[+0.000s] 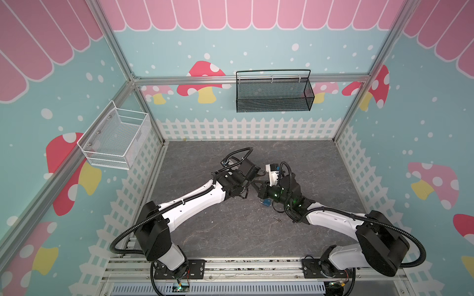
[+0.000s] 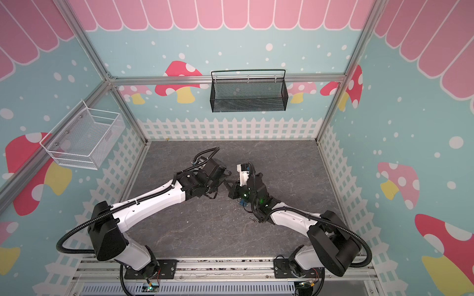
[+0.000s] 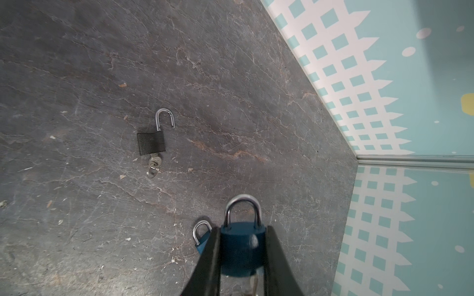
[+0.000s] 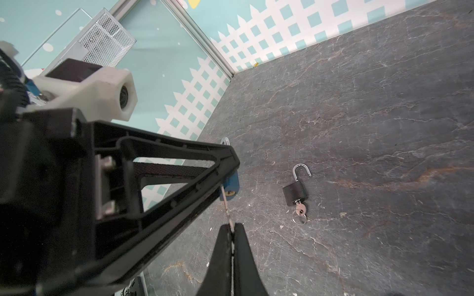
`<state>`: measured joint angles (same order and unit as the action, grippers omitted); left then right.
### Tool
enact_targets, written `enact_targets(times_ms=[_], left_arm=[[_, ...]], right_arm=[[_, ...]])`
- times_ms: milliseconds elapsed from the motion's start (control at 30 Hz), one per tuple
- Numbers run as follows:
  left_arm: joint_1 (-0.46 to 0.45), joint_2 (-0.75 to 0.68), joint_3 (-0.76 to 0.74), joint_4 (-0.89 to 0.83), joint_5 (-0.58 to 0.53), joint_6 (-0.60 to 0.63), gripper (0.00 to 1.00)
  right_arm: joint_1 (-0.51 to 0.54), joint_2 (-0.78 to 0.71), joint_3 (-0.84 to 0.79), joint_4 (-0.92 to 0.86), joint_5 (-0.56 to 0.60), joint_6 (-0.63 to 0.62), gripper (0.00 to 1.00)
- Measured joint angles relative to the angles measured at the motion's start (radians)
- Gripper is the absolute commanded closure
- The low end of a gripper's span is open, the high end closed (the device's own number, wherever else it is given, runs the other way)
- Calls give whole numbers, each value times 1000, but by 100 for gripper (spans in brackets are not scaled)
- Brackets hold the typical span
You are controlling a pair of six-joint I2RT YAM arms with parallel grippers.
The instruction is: Unlock with the key
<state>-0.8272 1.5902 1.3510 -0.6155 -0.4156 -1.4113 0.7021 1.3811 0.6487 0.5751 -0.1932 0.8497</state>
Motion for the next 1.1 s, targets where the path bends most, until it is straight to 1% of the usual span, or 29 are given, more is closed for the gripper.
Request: enact_targets(times_ms=[300, 767, 1100], left_arm=[[4, -29, -2, 2, 0, -3, 100], [4, -30, -8, 10, 0, -8, 100], [8, -31, -13, 11, -3, -15, 100]], right_arm=[[0, -3, 0, -37, 24, -3, 100], [2, -3, 36, -51, 24, -3, 100], [22, 2, 37, -60, 36, -2, 100]])
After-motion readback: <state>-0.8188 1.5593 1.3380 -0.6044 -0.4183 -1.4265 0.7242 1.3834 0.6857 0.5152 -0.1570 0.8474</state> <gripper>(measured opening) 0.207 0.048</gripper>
